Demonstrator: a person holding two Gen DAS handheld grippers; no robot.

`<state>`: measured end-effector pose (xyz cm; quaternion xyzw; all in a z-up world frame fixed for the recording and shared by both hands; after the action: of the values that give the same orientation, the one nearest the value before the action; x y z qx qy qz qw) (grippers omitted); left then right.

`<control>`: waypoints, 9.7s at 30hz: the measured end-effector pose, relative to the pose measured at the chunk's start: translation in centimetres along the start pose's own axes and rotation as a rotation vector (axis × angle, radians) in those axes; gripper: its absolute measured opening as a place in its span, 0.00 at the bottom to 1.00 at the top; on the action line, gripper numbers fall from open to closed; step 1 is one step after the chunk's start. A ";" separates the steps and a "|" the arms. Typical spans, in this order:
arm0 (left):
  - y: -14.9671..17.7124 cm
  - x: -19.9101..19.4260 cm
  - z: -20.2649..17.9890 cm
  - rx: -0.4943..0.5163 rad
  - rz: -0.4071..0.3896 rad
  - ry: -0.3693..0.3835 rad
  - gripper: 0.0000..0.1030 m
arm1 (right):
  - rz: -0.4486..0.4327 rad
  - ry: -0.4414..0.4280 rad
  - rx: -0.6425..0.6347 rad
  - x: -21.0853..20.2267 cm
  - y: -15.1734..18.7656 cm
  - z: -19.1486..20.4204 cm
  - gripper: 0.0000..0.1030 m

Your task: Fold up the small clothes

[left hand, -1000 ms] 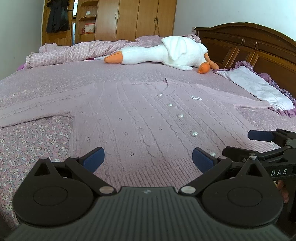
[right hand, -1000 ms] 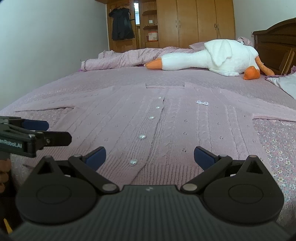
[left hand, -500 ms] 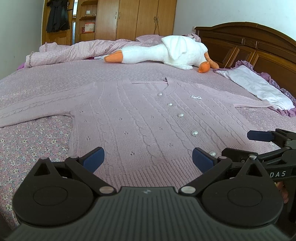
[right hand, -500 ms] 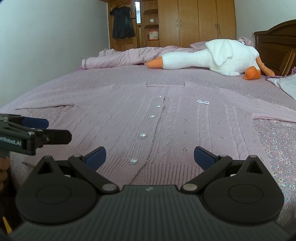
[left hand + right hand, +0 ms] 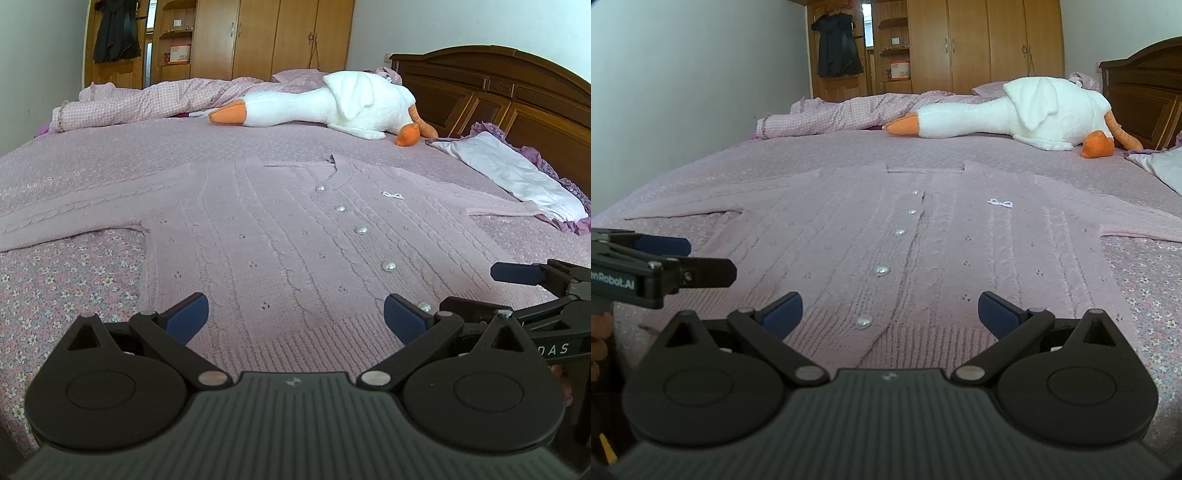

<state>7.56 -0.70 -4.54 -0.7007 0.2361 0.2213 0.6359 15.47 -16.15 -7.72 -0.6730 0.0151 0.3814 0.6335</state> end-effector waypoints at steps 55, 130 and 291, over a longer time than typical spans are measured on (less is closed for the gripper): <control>0.2 -6.1 55.8 -1.112 -0.383 -0.226 1.00 | -0.187 -0.466 0.078 12.4 -16.1 30.6 1.00; -19.1 7.9 21.1 -0.379 -0.227 -0.148 0.09 | -0.027 -0.087 0.110 13.9 -13.6 4.8 1.00; -15.5 18.2 2.5 -0.085 -0.004 -0.173 0.98 | -0.185 0.193 1.109 -0.9 2.6 -44.6 0.25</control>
<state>31.40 2.18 -3.63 -0.7058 0.1694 0.2896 0.6239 35.58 -55.57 -13.57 -0.2702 0.2117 0.1962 0.9185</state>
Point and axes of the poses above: each gripper's, at about its wrist camera, not at the fingertips, and x roughly the way its jaws point, z to its left, y to its underside, the point moved 9 cm from there along x, roughly the way its jaws point, and after that the axes turned 6 degrees about z, right-handed, at the moved point
